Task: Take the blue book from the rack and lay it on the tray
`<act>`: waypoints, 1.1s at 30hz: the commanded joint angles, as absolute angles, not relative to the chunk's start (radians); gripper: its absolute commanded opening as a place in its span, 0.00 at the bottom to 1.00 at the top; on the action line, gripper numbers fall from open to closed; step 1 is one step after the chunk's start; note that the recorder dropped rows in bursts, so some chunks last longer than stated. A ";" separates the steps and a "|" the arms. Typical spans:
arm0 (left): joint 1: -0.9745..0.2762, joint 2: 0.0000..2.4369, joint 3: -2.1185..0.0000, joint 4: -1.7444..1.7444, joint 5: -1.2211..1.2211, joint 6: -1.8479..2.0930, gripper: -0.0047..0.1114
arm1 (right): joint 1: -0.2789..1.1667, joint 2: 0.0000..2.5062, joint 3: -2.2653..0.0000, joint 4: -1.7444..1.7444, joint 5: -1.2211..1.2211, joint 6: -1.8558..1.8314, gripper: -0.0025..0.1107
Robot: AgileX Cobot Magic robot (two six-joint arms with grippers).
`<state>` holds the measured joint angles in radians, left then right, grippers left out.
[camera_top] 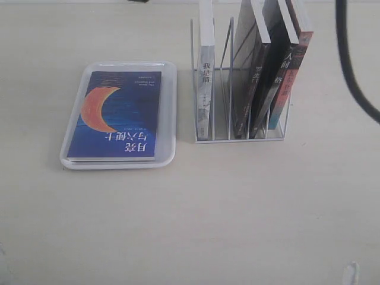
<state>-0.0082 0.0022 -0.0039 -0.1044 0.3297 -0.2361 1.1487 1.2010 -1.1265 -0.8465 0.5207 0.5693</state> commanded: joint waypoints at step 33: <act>-0.012 0.000 0.000 -0.110 0.315 -0.235 0.09 | 0.413 0.413 -0.384 -0.824 -0.062 0.701 0.02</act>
